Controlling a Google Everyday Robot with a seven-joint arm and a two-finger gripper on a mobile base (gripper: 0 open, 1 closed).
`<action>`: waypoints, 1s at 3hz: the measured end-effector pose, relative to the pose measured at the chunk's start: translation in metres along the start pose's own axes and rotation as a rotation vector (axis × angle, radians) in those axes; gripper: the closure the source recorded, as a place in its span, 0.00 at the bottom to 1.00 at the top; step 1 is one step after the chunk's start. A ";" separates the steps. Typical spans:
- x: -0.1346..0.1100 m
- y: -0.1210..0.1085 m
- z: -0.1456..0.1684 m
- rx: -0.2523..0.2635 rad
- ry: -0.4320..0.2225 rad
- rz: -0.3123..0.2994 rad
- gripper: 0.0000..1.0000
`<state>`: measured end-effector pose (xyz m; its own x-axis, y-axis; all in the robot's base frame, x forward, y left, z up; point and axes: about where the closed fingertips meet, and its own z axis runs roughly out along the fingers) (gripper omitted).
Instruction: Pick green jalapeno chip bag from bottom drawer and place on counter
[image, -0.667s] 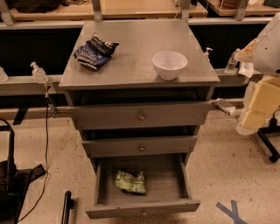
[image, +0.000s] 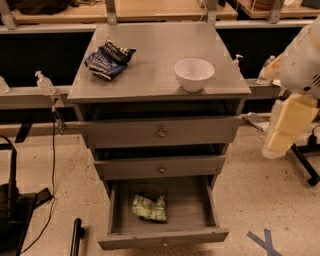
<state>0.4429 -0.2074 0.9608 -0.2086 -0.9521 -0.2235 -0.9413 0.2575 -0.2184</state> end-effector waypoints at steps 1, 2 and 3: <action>-0.042 0.025 0.096 -0.142 -0.068 -0.093 0.00; -0.081 0.052 0.152 -0.202 -0.113 -0.219 0.00; -0.081 0.052 0.152 -0.202 -0.113 -0.218 0.00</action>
Offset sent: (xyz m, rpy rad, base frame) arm 0.0075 0.1687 -0.1900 0.1185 0.1567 0.4278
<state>0.4514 -0.0920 0.8228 0.0242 -0.9540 -0.2988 -0.9966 0.0006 -0.0826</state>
